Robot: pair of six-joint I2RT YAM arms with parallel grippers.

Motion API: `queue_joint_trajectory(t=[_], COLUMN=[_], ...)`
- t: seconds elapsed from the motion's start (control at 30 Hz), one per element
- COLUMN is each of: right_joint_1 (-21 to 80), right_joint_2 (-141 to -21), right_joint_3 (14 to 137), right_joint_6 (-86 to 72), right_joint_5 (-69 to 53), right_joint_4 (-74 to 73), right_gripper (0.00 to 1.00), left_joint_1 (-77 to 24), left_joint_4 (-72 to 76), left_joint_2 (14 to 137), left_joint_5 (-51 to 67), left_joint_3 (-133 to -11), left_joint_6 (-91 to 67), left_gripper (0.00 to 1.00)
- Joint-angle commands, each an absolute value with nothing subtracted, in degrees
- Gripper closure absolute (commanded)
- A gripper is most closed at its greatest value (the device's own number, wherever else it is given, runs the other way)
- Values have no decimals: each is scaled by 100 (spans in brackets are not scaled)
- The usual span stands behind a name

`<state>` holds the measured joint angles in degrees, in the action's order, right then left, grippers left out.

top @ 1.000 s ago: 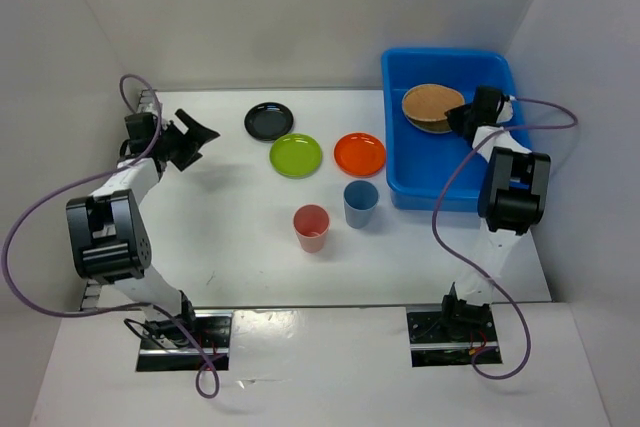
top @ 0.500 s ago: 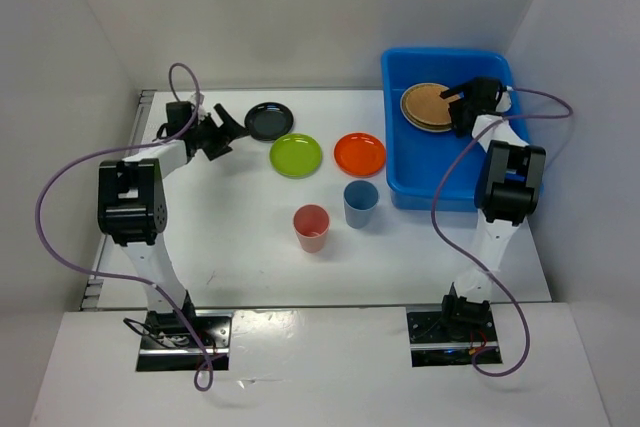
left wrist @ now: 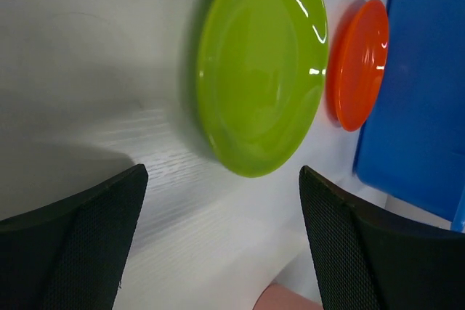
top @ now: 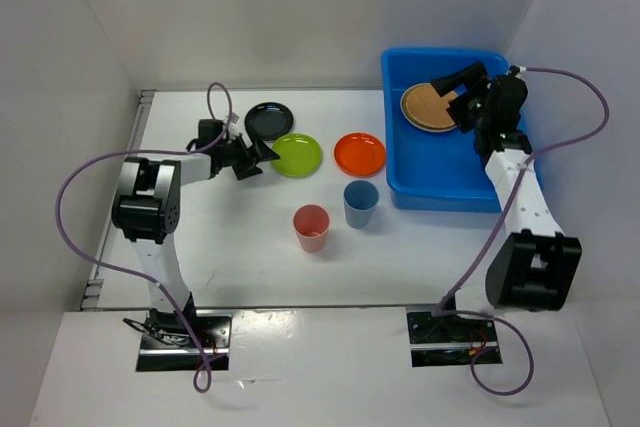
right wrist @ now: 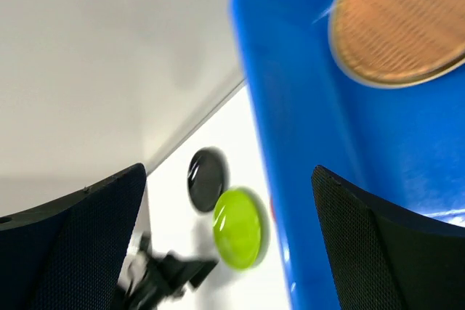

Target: Place the mixed dishes into the plastic bin

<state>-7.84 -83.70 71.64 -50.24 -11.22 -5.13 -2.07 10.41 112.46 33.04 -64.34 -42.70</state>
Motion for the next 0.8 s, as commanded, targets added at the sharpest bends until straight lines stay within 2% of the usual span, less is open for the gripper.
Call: queue_joint_trajectory(t=[0.0,0.13,0.3,0.57,0.67,0.7,0.77], right_joint_1=[-703,-703,-703,-703,-642,-563,-414], right_joint_2=[-7798,-6980,-6338,-6021,-6090,-6091,-6144], right_joint_3=[6769,6285,6091,5783,5783,5783,5783], right_joint_6=[-4746,-4624,-4570,-4676,-4624,-4623,-4405], right_joint_5=[-1415,-1195,-1204,-1371,-1485,-1485,-1485], right_joint_4=[-624,-624,-624,-413,-361,-360,-360], right_gripper=[1,1,1,1,1,1,1], left_joint_1=[-614,-932,-1124,-1230,-1230,-1230,-1230], left_joint_4=[1450,1397,1757,1748,1749,1819,1951], left_joint_2=[11557,11689,11742,11909,12023,12023,11971], left_joint_5=[2796,2084,1215,492,492,579,930], left_joint_3=[-6697,-6697,-6398,-6205,-6319,-6372,-6372], left_joint_6=[-4648,-4982,-5685,-6354,-6354,-6354,-6171], left_gripper=[9,11,23,59,83,100,100])
